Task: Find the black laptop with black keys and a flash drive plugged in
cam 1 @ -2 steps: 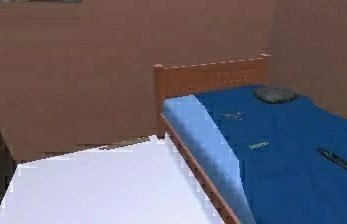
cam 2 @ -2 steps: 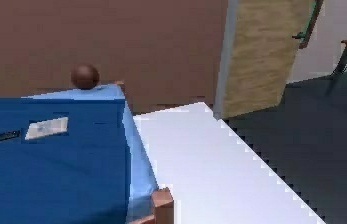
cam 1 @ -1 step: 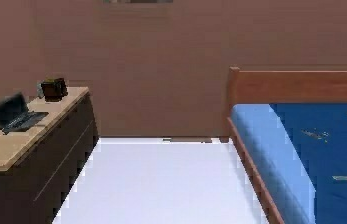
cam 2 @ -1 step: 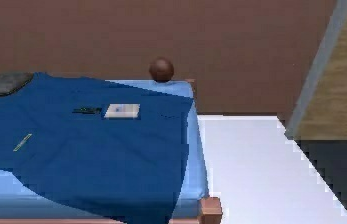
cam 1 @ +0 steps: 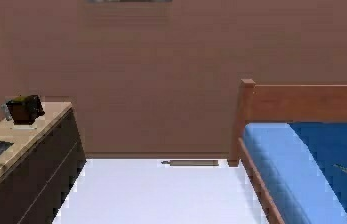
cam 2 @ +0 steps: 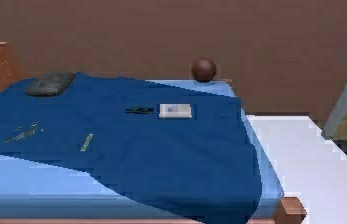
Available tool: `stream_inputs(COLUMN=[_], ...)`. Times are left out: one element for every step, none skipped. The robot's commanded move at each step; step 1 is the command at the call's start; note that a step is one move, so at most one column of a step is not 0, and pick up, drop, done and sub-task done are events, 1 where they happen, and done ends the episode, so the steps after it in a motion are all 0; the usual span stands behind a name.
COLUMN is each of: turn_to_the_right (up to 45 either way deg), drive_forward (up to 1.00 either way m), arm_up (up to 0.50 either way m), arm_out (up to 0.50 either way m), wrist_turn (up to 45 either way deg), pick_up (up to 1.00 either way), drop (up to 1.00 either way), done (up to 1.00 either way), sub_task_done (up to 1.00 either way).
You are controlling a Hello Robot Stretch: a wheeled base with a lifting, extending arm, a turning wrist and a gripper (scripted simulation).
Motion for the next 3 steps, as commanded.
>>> stream_inputs(turn_to_the_right=[-42.0, 0.0, 0.0], drive_forward=[0.0, 0.4, 0.0], arm_up=[0.0, 0.0, 0.0], arm_out=[0.0, 0.0, 0.0], wrist_turn=[0.0, 0.0, 0.0], pick_up=[0.0, 0.0, 0.0], drop=[0.0, 0.0, 0.0], done=[0.0, 0.0, 1.0], sub_task_done=[0.0, 0.0, 0.0])
